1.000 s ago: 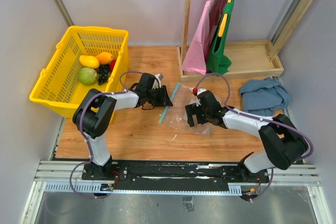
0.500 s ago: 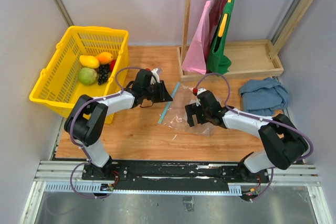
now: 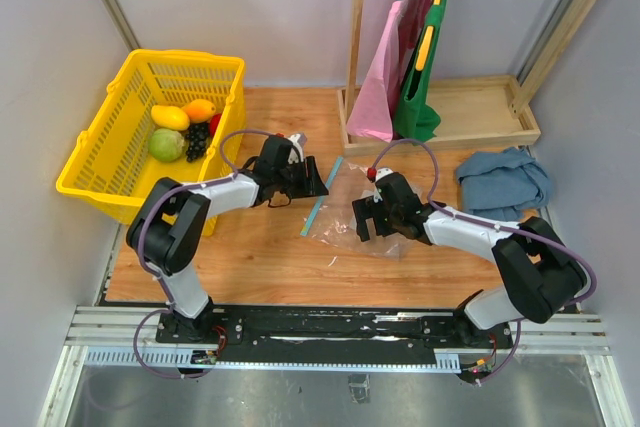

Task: Place the food in the zip-top bag and seal the zipper
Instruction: Pick up the zipper food storage bag at the center of the board, then open the zipper of the food storage bag.

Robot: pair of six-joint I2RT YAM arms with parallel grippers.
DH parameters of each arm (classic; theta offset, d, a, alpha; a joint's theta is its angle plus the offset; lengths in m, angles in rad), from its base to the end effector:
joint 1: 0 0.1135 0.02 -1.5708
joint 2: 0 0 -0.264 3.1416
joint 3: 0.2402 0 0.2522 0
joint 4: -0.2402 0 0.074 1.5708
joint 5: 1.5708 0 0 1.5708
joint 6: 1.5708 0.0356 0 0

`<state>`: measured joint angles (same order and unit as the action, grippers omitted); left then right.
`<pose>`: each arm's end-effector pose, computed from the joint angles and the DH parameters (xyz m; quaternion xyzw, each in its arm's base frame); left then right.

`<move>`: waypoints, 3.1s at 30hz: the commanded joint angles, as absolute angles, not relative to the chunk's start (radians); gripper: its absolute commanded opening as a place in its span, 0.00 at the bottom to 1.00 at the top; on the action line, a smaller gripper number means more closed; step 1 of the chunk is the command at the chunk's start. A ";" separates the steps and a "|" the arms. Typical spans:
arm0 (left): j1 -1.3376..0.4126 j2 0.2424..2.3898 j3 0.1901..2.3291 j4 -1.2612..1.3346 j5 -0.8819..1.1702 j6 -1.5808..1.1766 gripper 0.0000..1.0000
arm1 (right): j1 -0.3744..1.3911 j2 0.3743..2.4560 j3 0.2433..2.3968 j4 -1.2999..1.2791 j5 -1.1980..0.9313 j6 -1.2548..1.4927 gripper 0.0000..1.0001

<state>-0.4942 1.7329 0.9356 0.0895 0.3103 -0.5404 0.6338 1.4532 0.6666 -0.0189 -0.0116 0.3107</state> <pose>0.3106 -0.1797 0.1705 0.0439 0.8987 -0.3263 0.2897 0.2257 0.1664 0.1656 -0.1513 0.9152 0.1746 0.3301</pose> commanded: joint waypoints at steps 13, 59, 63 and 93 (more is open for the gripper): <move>-0.500 1.835 0.979 0.113 0.403 -0.521 0.39 | 0.615 1.479 0.676 -0.019 -0.024 0.321 0.99; -0.553 1.456 0.993 -0.132 0.240 -0.424 0.00 | 0.615 1.193 0.745 -0.143 -0.074 0.374 0.99; -0.591 1.365 1.056 -0.249 0.143 -0.375 0.00 | 0.616 1.121 0.818 -0.206 -0.099 0.398 0.99; -0.919 1.222 1.127 -0.281 -0.251 -0.397 0.00 | 0.731 1.419 1.397 -0.424 0.018 0.532 0.91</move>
<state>-0.8898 1.2434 1.1183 -0.3443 -0.2047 -0.3855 0.7139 1.3991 1.3533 -0.4244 -0.0399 0.5030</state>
